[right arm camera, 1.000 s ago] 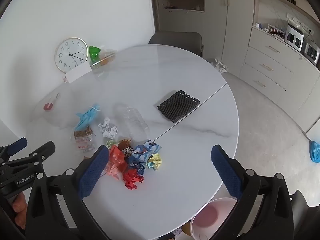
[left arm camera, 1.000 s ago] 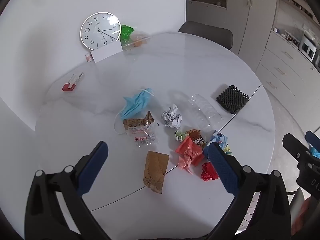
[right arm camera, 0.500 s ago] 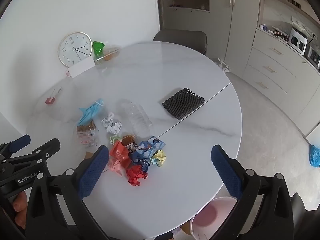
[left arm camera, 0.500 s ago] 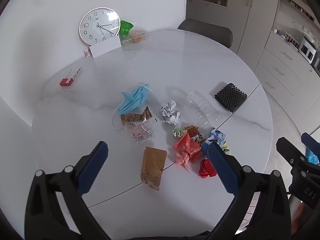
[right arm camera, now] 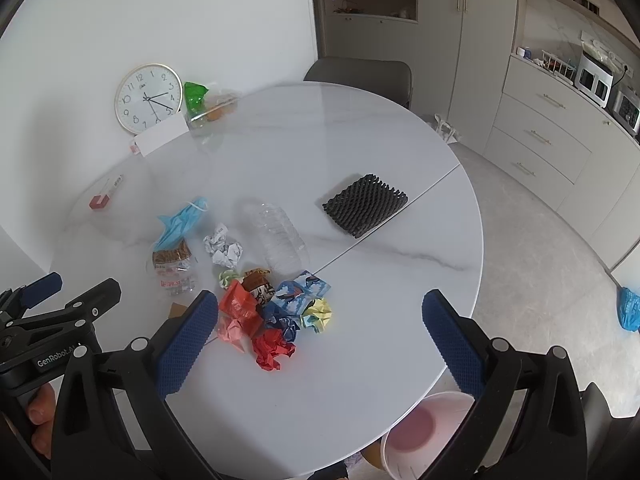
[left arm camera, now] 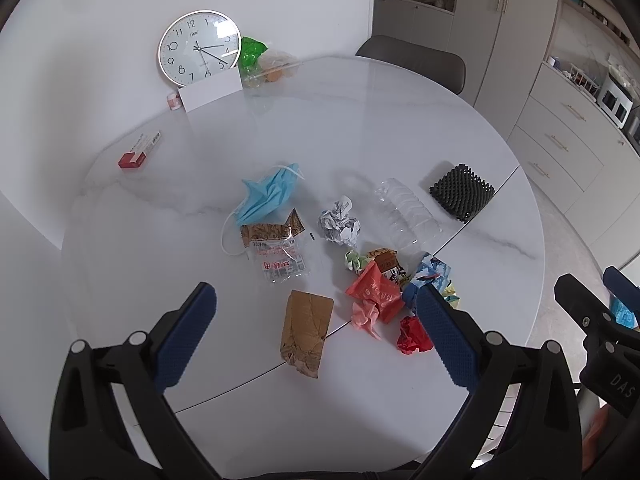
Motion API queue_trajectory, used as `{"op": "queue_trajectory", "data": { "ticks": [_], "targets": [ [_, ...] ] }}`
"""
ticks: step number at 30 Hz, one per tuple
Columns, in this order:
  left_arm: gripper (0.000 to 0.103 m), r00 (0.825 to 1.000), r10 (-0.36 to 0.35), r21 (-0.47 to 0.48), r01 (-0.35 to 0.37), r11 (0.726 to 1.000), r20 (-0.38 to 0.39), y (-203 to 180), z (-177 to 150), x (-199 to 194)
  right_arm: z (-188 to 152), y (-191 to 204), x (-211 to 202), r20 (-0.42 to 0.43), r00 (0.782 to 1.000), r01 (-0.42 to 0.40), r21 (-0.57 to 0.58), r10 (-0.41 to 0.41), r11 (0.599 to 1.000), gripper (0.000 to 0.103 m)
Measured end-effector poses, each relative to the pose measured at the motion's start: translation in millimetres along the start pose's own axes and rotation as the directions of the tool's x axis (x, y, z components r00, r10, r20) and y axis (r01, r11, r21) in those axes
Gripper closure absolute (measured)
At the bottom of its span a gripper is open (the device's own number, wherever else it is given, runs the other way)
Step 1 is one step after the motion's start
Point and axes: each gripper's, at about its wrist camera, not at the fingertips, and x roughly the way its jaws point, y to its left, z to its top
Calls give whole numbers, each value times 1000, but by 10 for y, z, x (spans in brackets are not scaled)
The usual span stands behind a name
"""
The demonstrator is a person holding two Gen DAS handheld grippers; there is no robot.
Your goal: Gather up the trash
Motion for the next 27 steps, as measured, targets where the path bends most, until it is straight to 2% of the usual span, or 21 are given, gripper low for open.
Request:
{"op": "queue_trajectory", "data": {
  "ticks": [27],
  "targets": [
    [7, 1000, -3, -7, 3, 1000, -2, 41, -17, 24, 5, 49, 11, -8, 1000, 0, -5, 0, 1000, 2]
  ]
}}
